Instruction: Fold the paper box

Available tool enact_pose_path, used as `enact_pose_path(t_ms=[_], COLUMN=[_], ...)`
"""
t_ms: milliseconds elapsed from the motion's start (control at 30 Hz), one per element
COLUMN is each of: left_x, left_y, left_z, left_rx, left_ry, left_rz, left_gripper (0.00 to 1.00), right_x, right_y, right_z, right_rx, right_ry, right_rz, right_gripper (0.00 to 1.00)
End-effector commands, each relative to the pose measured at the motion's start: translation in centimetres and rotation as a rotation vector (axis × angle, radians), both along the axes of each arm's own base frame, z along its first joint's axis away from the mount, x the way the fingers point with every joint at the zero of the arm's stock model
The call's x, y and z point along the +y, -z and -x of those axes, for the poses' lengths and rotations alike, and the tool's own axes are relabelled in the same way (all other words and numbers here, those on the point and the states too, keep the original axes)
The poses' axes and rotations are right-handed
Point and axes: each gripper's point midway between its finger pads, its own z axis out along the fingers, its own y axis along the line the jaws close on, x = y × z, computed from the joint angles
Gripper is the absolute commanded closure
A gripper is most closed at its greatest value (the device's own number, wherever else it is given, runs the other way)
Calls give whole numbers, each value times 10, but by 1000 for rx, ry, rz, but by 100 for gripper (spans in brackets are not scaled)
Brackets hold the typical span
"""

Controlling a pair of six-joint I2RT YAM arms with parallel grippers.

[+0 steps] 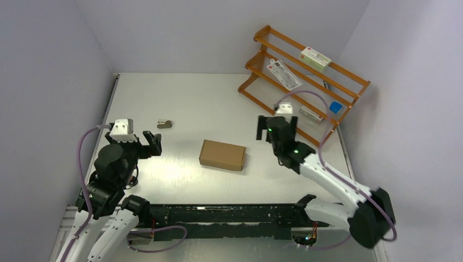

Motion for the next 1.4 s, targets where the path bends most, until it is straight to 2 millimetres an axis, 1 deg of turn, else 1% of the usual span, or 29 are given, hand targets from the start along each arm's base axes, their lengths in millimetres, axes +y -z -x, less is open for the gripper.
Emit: enact_pose_path(t_ms=[0, 100, 167, 200, 233, 300, 333, 367, 433, 500, 600, 733, 800, 933, 1167, 1267, 1367], left_x=[-3, -2, 1, 1, 0, 5, 9, 13, 22, 29, 34, 35, 36, 37, 26, 23, 23], left_y=[-14, -17, -28, -39, -50, -77, -87, -94, -100, -94, -77, -59, -51, -44, -30, -28, -30], left_z=[0, 2, 8, 13, 20, 35, 40, 46, 51, 53, 51, 46, 44, 40, 27, 26, 28], left_rx=[-71, -85, -112, -140, -171, -230, -250, -265, -274, -270, -273, -278, -267, -230, -148, -138, -150], left_ry=[32, 31, 13, 27, 44, 39, 28, 17, -18, -52, -90, -107, -120, -134, -94, -82, -79], left_rz=[5, 8, 43, 59, 73, 122, 143, 150, 153, 146, 151, 164, 162, 146, 97, 93, 96], left_gripper=[2, 2, 2, 2, 2, 2, 2, 2, 2, 2, 2, 2, 2, 2, 2, 2, 2], right_x=[-61, -88, -98, -103, -109, -120, -124, -128, -131, -130, -130, -128, -131, -127, -122, -116, -115], right_y=[-22, -40, -54, -63, -75, -96, -106, -116, -130, -138, -142, -148, -149, -150, -146, -146, -146], right_z=[21, 45, 61, 68, 75, 90, 96, 103, 111, 117, 124, 132, 134, 134, 129, 128, 127], right_rx=[-92, -134, -162, -176, -198, -231, -252, -283, -328, -368, -424, -486, -498, -496, -471, -464, -467], right_ry=[270, 370, 387, 386, 395, 397, 391, 382, 340, 295, 245, 188, 191, 163, 156, 120, 119], right_rz=[-123, -183, -228, -241, -260, -281, -293, -315, -334, -352, -381, -412, -413, -417, -396, -389, -385], right_gripper=[0, 0, 0, 0, 0, 0, 0, 0, 0, 0, 0, 0, 0, 0, 0, 0, 0])
